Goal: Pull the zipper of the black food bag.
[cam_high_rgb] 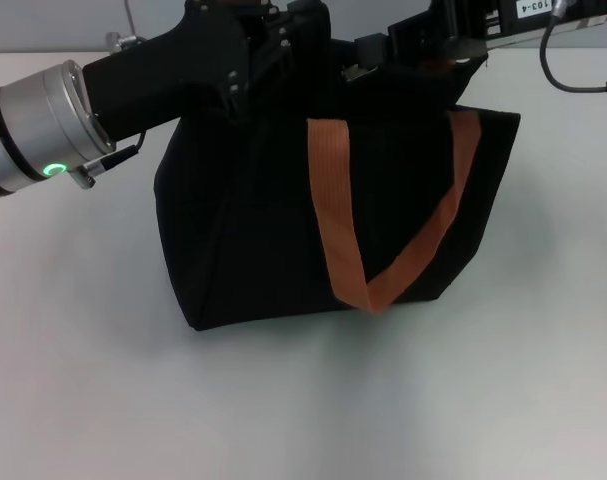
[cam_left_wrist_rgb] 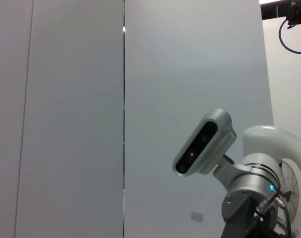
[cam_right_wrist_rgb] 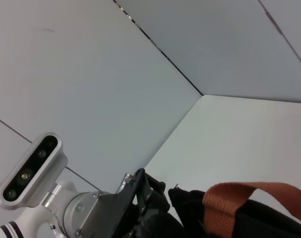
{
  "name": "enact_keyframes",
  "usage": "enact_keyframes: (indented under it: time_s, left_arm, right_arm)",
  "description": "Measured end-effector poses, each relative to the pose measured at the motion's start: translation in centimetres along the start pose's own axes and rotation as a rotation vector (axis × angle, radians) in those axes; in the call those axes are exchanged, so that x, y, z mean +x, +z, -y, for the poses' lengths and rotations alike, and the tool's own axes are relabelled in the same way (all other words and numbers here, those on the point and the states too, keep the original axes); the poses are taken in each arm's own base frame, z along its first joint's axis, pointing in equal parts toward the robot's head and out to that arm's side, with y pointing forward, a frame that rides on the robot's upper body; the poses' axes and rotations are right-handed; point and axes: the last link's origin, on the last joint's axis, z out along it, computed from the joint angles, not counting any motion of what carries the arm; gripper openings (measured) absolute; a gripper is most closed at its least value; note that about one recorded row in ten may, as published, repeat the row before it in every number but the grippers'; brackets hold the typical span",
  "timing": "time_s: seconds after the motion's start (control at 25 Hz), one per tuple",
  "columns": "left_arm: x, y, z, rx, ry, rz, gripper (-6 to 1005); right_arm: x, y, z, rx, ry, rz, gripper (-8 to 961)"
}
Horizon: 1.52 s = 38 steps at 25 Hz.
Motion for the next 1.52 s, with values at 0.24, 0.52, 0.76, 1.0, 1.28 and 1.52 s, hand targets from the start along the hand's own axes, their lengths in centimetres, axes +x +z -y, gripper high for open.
enact_keyframes:
  time_s: [0.24, 0.52, 0.76, 1.0, 1.28, 1.52]
  left_arm:
    - [0.0, 0.0, 0.0, 0.001, 0.0, -0.001, 35]
    - [0.0, 0.0, 0.0, 0.001, 0.0, -0.002, 35]
    - [0.0, 0.0, 0.0, 0.001, -0.001, -0.002, 35]
    - [0.0, 0.0, 0.0, 0.001, -0.001, -0.002, 35]
    - [0.0, 0.0, 0.0, 0.001, -0.002, -0.002, 35]
    - [0.0, 0.0, 0.0, 0.004, -0.003, -0.001, 34]
  right_arm:
    - [0.1, 0.5, 0.1, -0.003, 0.006, -0.017, 0]
    - [0.0, 0.5, 0.2, 0.004, 0.006, -0.016, 0]
    - [-0.1, 0.2, 0.4, 0.045, 0.029, -0.026, 0]
    - [-0.2, -0.5, 0.5, 0.113, 0.047, -0.029, 0]
    - [0.2, -1.7, 0.9, 0.188, 0.073, -0.021, 1]
    - [0.7, -2.9, 1.3, 0.244, 0.089, -0.01, 25]
